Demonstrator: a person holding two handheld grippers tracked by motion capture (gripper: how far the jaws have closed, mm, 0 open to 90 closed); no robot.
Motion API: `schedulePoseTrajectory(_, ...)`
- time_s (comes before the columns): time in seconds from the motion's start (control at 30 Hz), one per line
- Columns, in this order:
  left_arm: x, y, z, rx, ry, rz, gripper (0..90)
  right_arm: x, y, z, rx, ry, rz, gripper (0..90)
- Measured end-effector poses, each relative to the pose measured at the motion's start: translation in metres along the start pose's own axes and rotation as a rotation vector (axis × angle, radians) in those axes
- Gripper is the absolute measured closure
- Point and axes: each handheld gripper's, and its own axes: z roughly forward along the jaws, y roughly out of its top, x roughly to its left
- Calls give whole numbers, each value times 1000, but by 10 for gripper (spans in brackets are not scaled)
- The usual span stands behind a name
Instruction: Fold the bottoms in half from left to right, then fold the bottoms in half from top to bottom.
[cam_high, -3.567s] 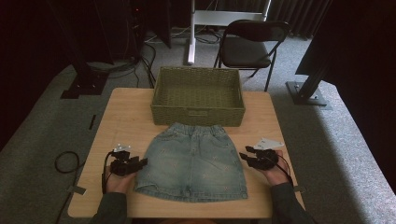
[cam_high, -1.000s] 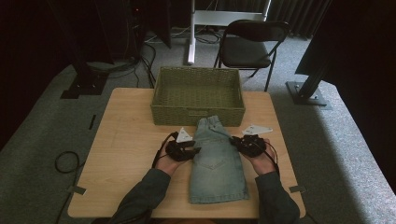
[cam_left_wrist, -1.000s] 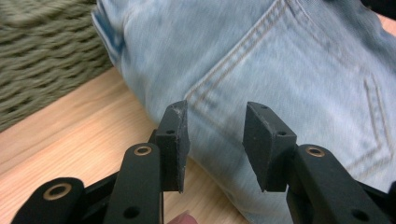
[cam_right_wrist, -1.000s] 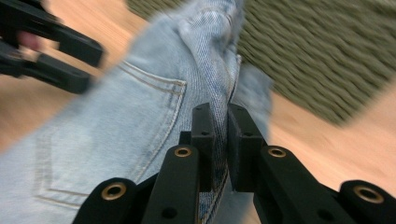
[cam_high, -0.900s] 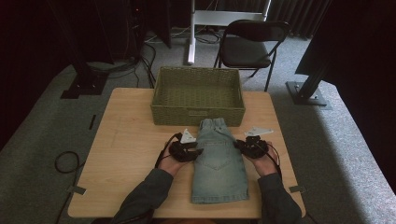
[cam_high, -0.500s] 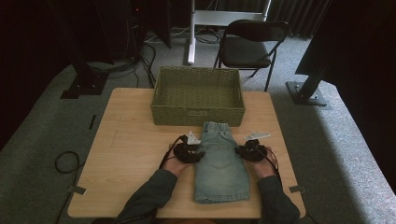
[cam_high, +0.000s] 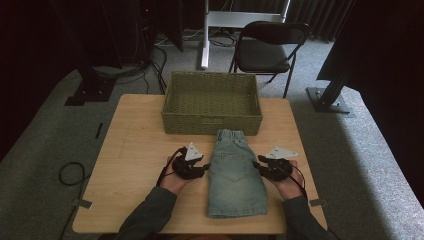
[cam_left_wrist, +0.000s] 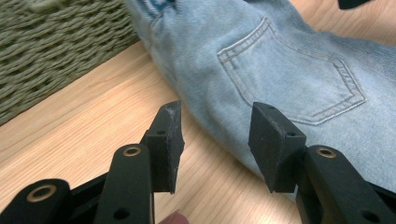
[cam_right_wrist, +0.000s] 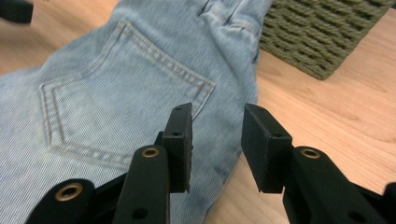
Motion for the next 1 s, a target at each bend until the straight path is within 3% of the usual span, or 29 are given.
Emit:
schedulePoseTrajectory(0.53,6,-12,-14,-22,-8,-38,523,-3,-7,1,7,6,-8,628)
schedulePoseTrajectory(0.87,-9,-20,-24,5,-40,-4,500,-1,-6,3,10,16,-19,625)
schedulePoseTrajectory(1.0,-19,-30,-27,11,-69,-11,499,2,-6,5,19,29,-31,630)
